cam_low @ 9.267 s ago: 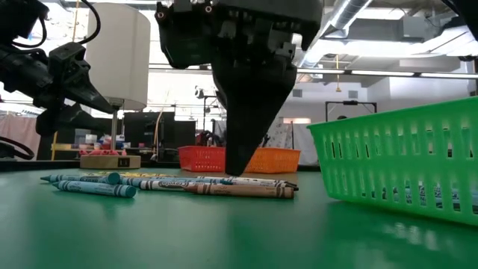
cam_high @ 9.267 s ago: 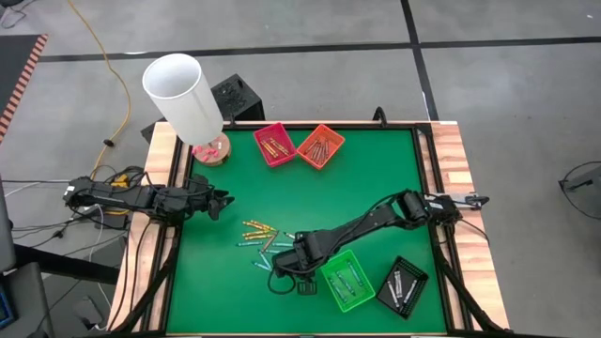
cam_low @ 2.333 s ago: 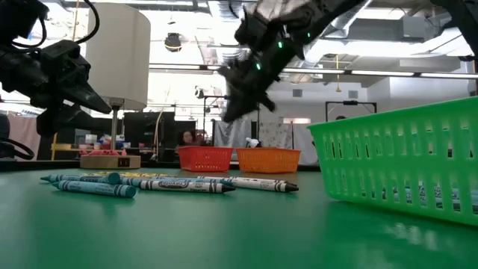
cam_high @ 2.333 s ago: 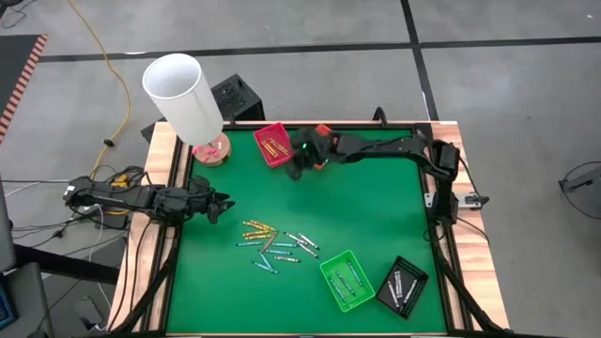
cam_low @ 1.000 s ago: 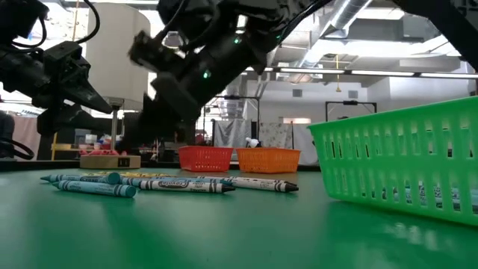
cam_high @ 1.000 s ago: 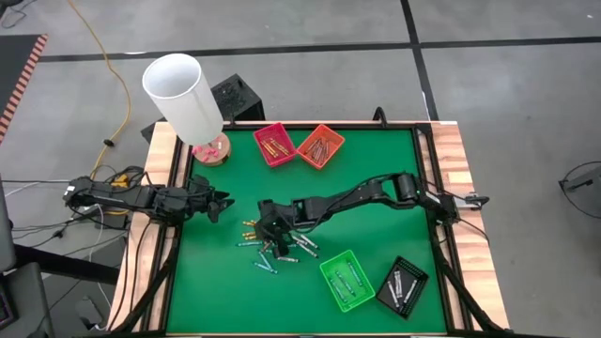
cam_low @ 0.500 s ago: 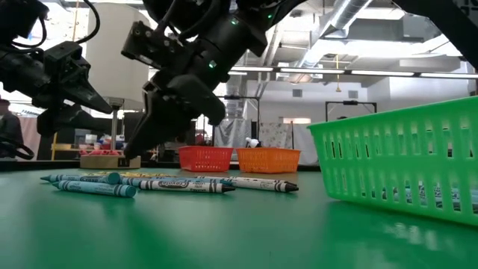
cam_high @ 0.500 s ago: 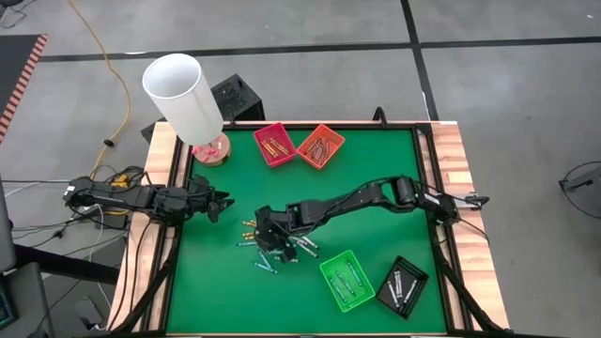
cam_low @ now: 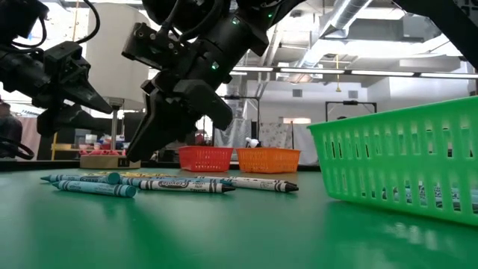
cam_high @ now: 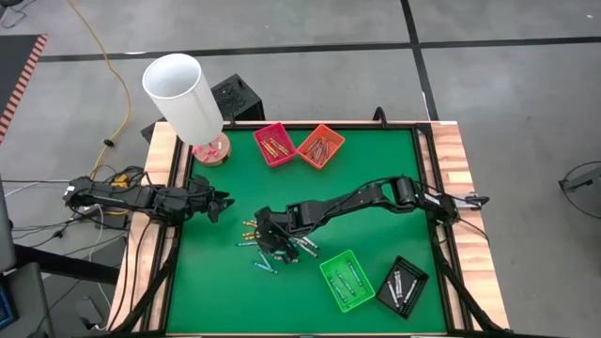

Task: Sort crayons
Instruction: Put the brown crayon into the orange bin

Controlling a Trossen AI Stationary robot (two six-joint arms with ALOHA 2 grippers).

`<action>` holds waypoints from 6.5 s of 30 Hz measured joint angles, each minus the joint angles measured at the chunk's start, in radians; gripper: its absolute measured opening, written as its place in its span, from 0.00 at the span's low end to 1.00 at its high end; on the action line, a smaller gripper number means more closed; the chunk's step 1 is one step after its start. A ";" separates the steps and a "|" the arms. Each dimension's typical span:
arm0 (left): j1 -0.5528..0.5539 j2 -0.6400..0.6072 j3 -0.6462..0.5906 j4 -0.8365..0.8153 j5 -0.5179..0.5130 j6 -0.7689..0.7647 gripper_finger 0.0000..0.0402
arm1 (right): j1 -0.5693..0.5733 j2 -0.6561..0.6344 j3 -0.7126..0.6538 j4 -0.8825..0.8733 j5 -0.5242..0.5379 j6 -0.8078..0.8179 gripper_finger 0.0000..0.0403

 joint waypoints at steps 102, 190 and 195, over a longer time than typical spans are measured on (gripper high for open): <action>0.000 0.000 0.000 0.000 0.000 -0.003 0.54 | 0.025 0.047 0.133 -0.269 0.072 0.008 0.40; 0.000 0.000 0.000 0.001 -0.004 -0.007 0.54 | 0.000 0.071 0.321 -0.464 0.079 0.037 0.01; 0.000 0.000 0.000 0.000 -0.004 -0.007 0.54 | -0.018 0.069 0.380 -0.525 0.080 0.067 0.01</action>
